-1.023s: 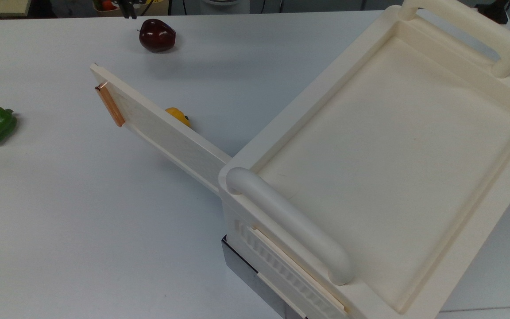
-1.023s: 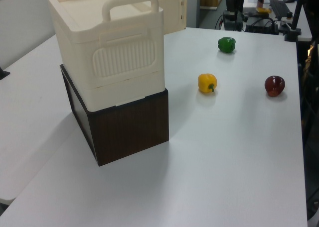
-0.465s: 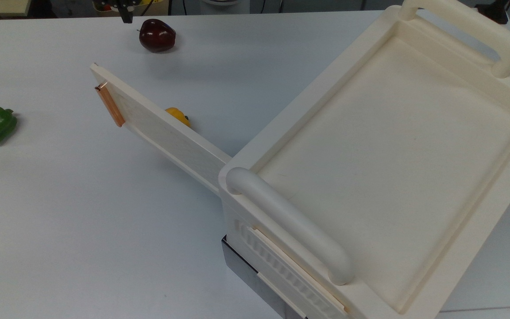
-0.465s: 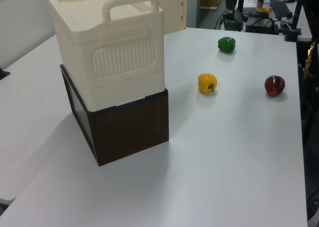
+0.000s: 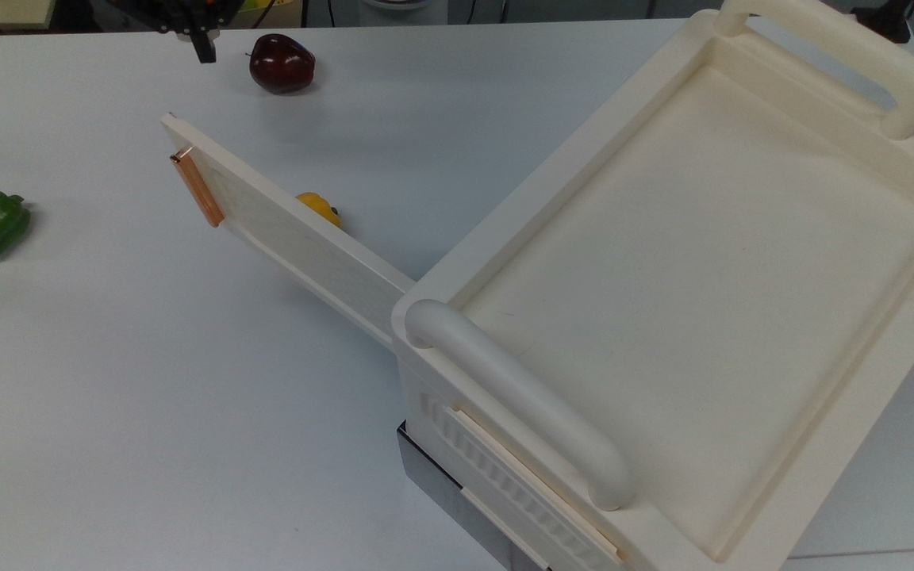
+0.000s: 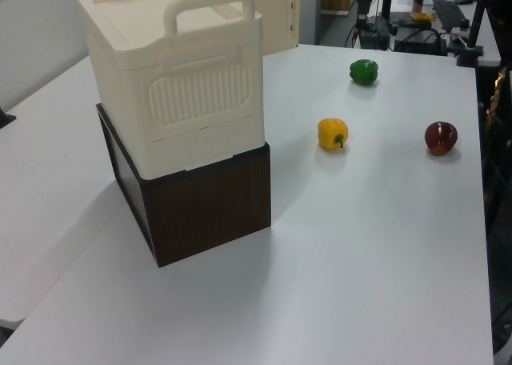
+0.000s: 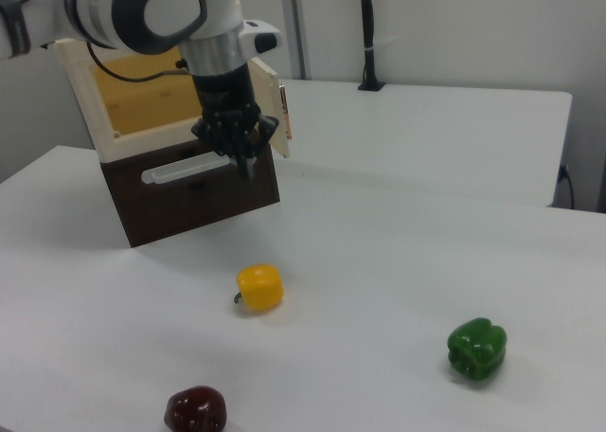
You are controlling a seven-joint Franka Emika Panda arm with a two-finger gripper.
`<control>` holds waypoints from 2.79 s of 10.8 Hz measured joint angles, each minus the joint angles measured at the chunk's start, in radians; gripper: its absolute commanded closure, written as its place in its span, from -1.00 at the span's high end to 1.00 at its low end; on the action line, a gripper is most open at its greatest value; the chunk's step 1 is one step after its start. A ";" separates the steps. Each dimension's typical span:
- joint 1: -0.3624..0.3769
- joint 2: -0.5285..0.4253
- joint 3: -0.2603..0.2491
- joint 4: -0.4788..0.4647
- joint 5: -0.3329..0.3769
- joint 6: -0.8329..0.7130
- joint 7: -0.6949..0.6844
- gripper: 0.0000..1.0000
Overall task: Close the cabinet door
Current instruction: 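Move the gripper around to the outer face of the open cream door, then push the door's outer face with the gripper, swinging it toward the cabinet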
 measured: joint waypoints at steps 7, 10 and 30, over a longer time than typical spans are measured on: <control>-0.045 0.059 -0.069 -0.003 0.048 0.261 -0.383 -0.99; -0.043 0.123 -0.069 -0.004 0.047 0.486 -0.465 -0.96; 0.051 0.109 -0.033 -0.005 0.344 0.562 -0.479 -0.97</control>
